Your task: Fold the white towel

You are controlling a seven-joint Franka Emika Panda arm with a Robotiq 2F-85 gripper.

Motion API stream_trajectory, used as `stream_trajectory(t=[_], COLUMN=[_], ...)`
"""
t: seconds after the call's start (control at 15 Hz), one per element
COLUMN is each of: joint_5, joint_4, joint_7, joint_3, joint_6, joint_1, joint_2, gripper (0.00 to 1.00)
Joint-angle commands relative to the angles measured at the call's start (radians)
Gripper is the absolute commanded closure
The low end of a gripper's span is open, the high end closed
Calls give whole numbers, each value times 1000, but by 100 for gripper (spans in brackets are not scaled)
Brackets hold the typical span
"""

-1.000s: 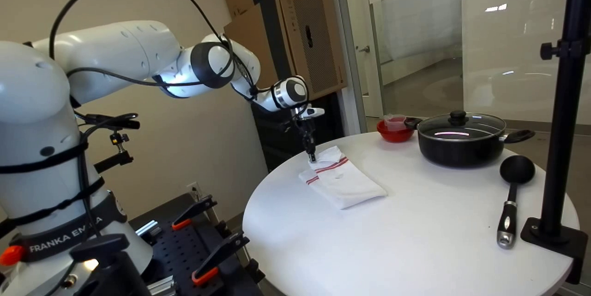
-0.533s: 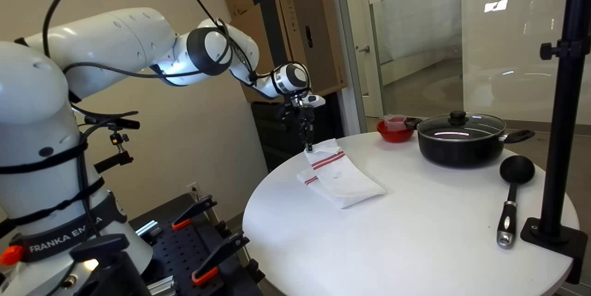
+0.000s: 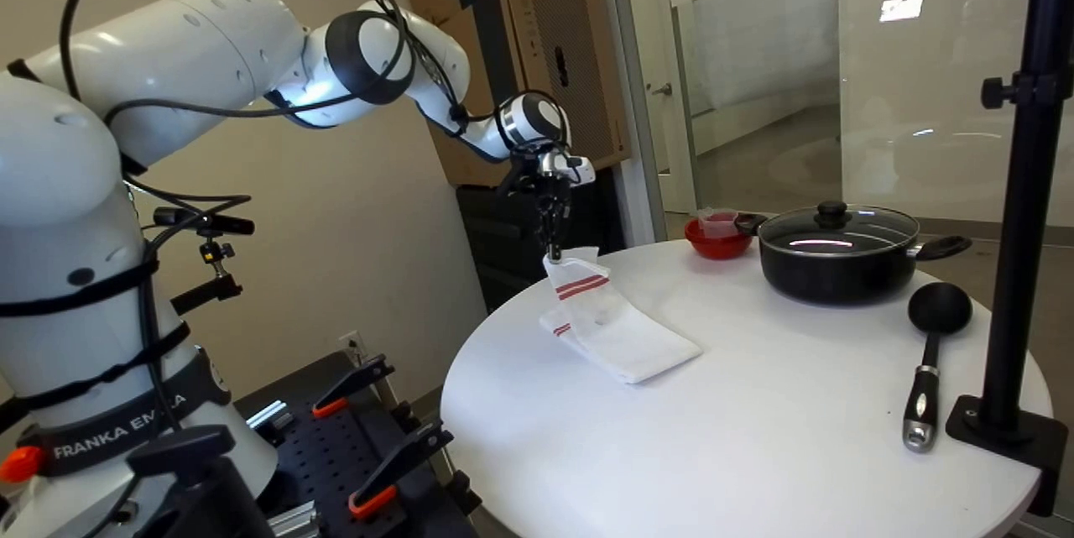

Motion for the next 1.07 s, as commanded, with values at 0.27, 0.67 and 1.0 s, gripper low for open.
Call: stream_trajectory(t=[0.27, 0.67, 1.0], joint_5=[-44, 11, 69], joint_4=[-68, -9, -17], joint_7=[7, 120, 176], joint_3=[-3, 26, 48], joint_6=[-44, 58, 223], joint_1=[67, 89, 57], joint_2=[-4, 74, 100], gripper=[98, 98, 98])
